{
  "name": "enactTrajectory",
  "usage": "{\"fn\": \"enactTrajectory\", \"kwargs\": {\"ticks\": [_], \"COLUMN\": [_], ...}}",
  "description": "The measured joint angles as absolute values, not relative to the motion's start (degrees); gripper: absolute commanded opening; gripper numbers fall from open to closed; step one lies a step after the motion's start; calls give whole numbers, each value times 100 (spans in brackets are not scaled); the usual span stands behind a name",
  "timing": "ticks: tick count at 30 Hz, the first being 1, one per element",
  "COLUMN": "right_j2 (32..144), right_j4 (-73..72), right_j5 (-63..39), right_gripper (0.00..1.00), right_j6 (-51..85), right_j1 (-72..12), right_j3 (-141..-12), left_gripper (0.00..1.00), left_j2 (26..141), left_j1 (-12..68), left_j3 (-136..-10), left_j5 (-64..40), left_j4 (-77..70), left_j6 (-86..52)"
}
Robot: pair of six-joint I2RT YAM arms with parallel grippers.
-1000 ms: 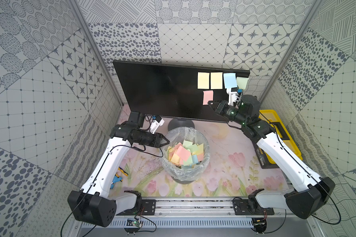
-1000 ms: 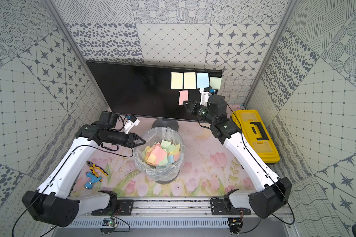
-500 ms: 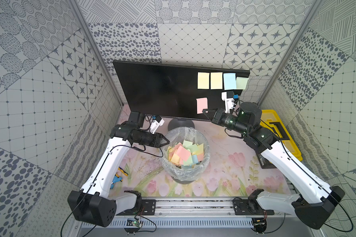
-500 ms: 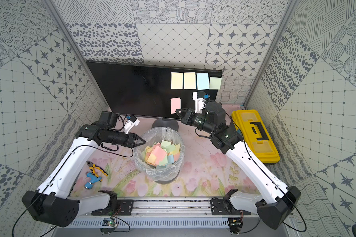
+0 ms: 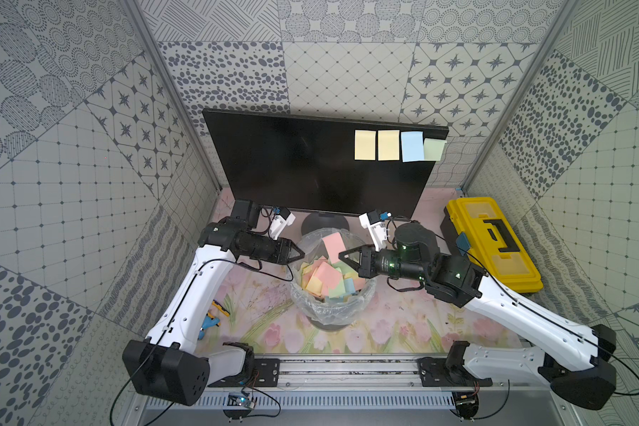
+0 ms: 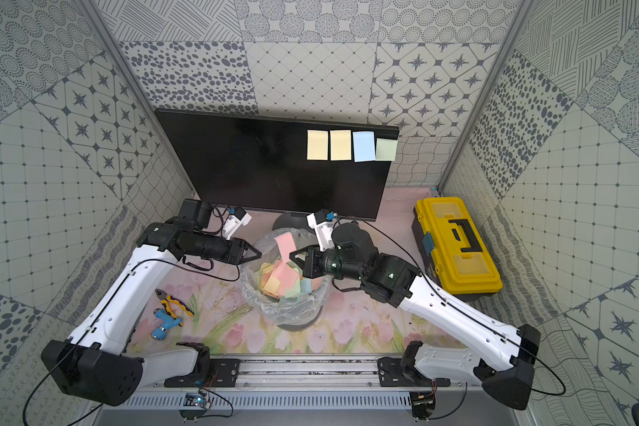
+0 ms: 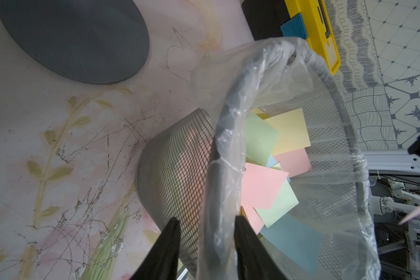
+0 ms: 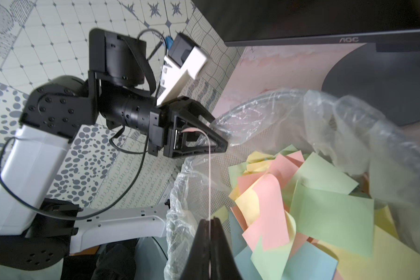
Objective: Remove the sticky note from the monitor
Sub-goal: Place the sticky note in the trash bin, then tear off the sticky note from the monitor.
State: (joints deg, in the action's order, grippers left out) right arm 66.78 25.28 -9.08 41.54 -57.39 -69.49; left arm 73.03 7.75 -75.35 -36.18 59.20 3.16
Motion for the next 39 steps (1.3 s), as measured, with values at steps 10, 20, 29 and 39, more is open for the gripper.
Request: {"fn": "enactTrajectory", "kwargs": {"ticks": [10, 20, 29, 39], "right_j2": [7334, 7249, 6720, 6659], "right_j4": [3212, 3439, 3245, 2165], "right_j5": [-298, 139, -45, -176], "right_gripper": [39, 47, 47, 48], "right_j6": [3607, 3356, 3638, 4556], "right_j1": [-6237, -6230, -5341, -4687], "right_j3": [-7277, -7614, -7644, -7981], "left_gripper": [42, 42, 42, 42], "left_j2": [7308, 7308, 7308, 7308], "left_j1": [775, 775, 775, 775], "left_j3": [-7566, -7566, -7566, -7566], "left_j5": [-3612, -3610, -3603, -3601], "left_j4": [5944, 5944, 5946, 5946], "left_j6": [318, 318, 318, 318]}}
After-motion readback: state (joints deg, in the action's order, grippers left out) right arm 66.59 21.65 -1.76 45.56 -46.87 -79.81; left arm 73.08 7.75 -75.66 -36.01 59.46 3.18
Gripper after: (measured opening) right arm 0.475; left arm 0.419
